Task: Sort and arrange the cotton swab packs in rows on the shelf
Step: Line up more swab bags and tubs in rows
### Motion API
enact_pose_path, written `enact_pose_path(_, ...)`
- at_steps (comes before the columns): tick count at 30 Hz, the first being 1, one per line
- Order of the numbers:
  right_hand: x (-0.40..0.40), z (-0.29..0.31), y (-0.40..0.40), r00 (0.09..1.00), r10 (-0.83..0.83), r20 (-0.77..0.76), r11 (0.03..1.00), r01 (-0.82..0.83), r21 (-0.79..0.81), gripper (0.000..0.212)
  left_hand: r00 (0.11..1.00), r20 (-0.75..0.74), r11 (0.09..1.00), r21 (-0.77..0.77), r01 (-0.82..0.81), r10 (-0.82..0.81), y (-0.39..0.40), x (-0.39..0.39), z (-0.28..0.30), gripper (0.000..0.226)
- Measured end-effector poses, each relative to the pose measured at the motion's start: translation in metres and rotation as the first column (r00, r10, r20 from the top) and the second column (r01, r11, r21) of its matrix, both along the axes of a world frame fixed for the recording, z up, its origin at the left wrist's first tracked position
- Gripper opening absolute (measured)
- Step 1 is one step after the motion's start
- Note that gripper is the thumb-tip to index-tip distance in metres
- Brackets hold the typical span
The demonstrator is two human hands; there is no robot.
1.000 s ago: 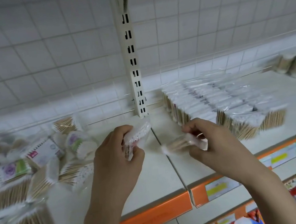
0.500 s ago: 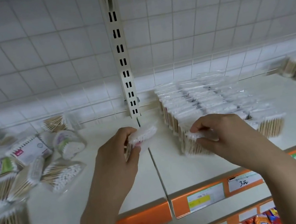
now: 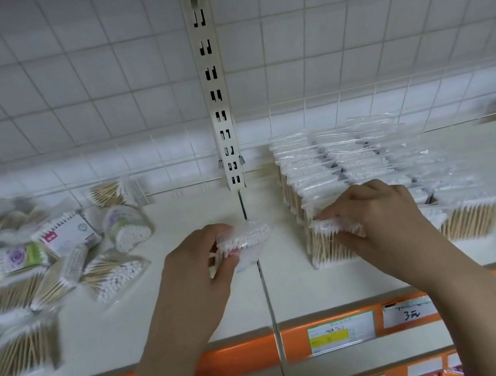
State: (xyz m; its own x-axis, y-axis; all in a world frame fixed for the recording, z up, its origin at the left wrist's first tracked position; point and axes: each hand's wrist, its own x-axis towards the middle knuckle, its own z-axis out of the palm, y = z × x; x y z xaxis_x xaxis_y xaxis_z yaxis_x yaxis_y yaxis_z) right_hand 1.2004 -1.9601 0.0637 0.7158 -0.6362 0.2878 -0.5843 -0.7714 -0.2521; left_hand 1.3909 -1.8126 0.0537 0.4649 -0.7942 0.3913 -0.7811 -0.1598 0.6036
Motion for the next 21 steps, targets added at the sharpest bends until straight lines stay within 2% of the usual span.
enact_pose_path(4,-0.001,-0.006,-0.002,1.0,-0.015,0.013,0.999,0.016,-0.029,0.042,0.999,0.023,0.999,0.03,-0.04,0.039,0.003,-0.004,0.002,0.027)
enact_pose_path(9,-0.001,-0.009,-0.005,0.999,0.008,0.048,1.0,-0.007,-0.025,0.043,0.999,-0.045,0.999,0.035,-0.003,0.005,0.0,-0.01,0.003,0.028)
enact_pose_path(14,-0.019,-0.002,-0.005,0.996,-0.005,0.09,1.0,0.007,-0.014,0.052,0.983,-0.138,0.989,0.075,0.129,-0.118,-0.004,-0.023,0.007,0.031)
enact_pose_path(21,-0.058,0.011,-0.008,0.983,-0.098,0.156,0.995,0.095,0.029,0.036,0.95,-0.178,0.954,0.112,0.278,-0.256,-0.032,-0.055,0.006,0.03)
